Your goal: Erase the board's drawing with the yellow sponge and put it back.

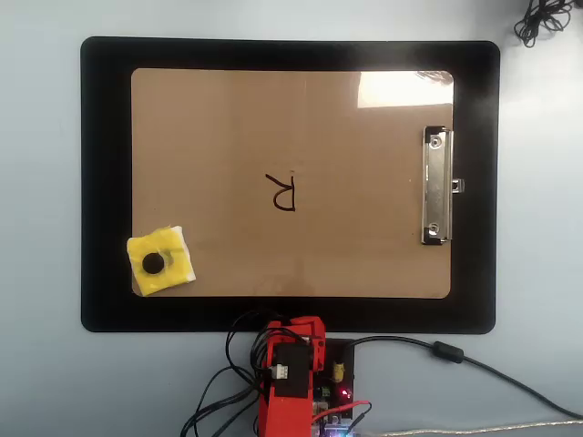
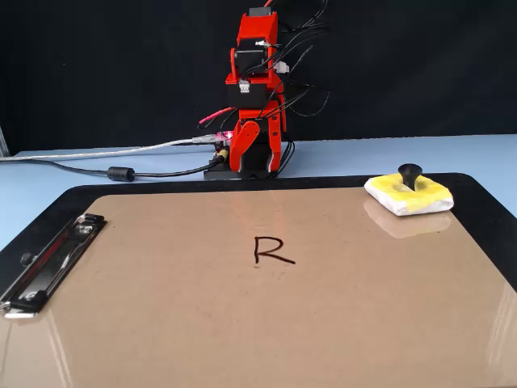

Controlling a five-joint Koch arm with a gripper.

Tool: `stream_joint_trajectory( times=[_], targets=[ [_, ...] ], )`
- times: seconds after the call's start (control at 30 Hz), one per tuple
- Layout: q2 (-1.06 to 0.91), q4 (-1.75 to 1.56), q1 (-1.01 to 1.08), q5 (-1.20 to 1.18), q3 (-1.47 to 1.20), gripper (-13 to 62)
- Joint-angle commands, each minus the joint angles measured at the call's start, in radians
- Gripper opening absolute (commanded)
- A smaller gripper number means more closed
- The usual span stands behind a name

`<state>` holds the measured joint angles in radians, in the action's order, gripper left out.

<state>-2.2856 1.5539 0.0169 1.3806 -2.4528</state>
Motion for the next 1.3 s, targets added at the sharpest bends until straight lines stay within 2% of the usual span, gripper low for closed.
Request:
stream_joint_trajectory(
  times=[0.0, 0.23, 0.37, 0.43, 0.53, 0.73, 0.83, 1.0, 1.27],
  targets=[
    [-0.064, 0.107, 0.003, 0.0, -0.014, 34.5],
    [-0.064, 0.104, 0.0, 0.003, -0.006, 34.5],
    [-0.055, 0.084, -0.023, 0.0, 0.272, 34.0],
    [-0.035, 0.037, -0.103, 0.0, 0.442, 33.7],
    [-0.023, -0.149, -0.341, 0.023, 0.506, 33.6],
    [-0.02, -0.781, -0.782, 0.293, 0.35, 33.6],
    [0.018, -1.178, -0.95, 0.342, 0.222, 33.6],
    [0.17, -1.647, -1.012, 0.331, 0.057, 33.7],
    [0.391, -1.829, -1.062, 0.308, 0.021, 33.7]
  ],
)
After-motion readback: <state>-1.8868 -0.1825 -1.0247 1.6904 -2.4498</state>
